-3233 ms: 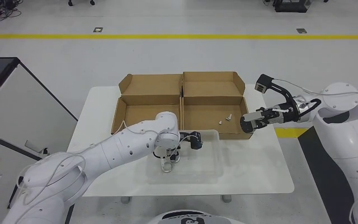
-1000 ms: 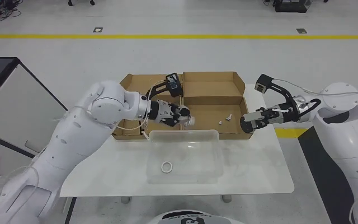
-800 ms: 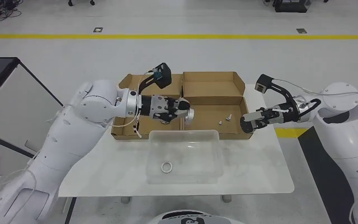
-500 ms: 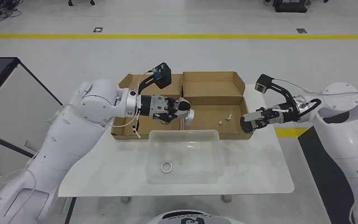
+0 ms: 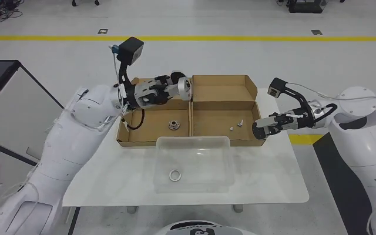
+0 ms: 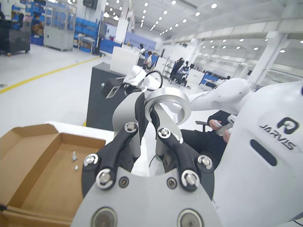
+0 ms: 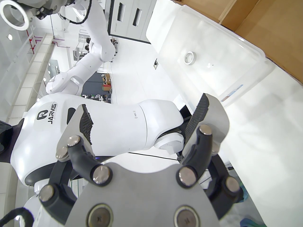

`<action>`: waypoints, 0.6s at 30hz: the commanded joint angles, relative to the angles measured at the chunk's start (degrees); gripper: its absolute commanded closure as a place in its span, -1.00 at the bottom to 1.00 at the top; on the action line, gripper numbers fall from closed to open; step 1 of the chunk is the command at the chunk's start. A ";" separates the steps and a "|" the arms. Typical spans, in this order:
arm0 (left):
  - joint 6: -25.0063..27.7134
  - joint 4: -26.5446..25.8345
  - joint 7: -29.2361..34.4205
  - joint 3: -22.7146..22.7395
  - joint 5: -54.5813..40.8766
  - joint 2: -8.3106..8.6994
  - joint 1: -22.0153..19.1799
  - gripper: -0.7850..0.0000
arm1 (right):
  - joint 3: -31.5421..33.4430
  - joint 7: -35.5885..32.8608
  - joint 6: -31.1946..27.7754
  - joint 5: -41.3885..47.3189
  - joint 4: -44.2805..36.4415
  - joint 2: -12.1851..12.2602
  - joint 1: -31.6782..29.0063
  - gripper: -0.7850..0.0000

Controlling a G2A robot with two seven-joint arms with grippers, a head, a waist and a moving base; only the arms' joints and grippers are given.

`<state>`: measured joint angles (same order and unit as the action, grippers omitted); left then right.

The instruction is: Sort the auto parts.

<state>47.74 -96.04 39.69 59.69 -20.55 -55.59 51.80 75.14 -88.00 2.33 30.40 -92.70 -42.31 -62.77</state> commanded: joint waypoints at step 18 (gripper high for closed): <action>10.26 -2.33 6.60 -0.07 -33.09 -1.68 1.66 1.00 | 0.00 0.00 0.00 0.00 0.00 0.00 0.00 -1.00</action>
<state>58.00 -98.43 46.28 59.53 -53.91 -57.22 53.39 75.14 -88.00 2.33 30.40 -92.70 -42.31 -62.77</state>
